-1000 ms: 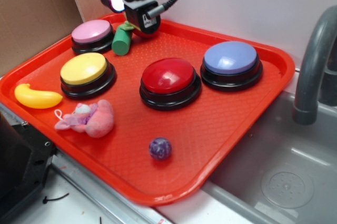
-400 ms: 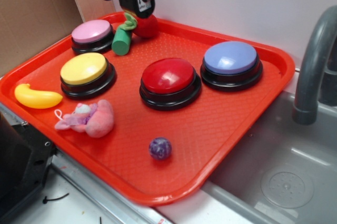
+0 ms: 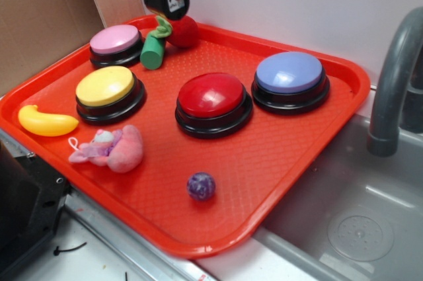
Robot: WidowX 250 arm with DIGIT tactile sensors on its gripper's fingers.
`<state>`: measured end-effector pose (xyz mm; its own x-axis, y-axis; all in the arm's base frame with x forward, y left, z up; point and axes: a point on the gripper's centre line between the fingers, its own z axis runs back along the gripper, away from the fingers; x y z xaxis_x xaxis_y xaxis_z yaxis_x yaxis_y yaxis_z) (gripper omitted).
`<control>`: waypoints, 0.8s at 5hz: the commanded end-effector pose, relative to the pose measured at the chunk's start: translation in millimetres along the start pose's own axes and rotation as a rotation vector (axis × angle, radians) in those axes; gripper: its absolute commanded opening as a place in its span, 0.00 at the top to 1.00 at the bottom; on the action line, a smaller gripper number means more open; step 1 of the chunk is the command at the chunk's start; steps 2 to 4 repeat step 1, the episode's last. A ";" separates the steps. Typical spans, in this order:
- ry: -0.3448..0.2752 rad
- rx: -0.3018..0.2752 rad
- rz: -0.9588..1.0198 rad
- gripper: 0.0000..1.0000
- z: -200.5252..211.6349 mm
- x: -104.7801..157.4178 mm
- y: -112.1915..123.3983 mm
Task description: Push the red button.
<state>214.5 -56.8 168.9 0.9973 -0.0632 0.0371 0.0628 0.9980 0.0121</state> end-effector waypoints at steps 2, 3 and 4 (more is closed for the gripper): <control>-0.069 -0.006 0.031 0.00 22.6 1.2 -4.9; -0.069 -0.006 0.031 0.00 22.6 1.2 -4.9; -0.069 -0.006 0.031 0.00 22.6 1.2 -4.9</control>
